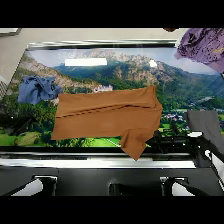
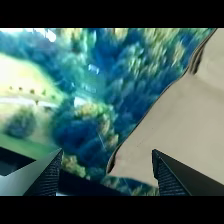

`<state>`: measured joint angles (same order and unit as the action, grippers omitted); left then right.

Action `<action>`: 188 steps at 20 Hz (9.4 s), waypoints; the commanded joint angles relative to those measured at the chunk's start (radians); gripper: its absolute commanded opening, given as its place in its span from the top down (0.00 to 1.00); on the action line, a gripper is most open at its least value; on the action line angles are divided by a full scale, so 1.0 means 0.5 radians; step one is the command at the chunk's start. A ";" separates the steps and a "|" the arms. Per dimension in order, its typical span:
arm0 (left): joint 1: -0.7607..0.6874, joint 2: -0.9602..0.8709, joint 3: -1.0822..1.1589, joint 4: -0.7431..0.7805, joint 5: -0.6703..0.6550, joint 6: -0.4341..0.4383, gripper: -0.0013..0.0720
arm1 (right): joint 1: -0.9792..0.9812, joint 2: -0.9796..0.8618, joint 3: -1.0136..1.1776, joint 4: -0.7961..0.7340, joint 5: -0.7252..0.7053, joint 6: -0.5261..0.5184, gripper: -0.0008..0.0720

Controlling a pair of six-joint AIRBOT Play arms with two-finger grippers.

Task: Fold the clothes and pants, and hang the long-sleeved shirts on hangers.

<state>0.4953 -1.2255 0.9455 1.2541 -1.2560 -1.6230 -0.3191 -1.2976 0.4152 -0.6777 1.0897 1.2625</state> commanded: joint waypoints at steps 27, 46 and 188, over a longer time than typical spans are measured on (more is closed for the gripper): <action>-0.019 -0.374 -0.528 -0.623 0.163 0.487 0.50 | 0.001 0.144 0.002 0.069 -0.018 -0.019 0.95; -0.021 0.870 -0.527 -0.300 -0.223 0.190 0.96 | 0.001 1.675 0.007 -0.453 0.667 0.719 0.95; -0.832 -0.714 1.987 0.105 -0.652 -0.161 0.96 | 1.501 -0.692 2.229 -0.287 -0.233 1.526 0.95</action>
<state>0.0689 -1.5871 1.9392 1.3045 -1.5696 -1.7035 0.3767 -1.5822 1.5291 -0.8536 1.0431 2.0171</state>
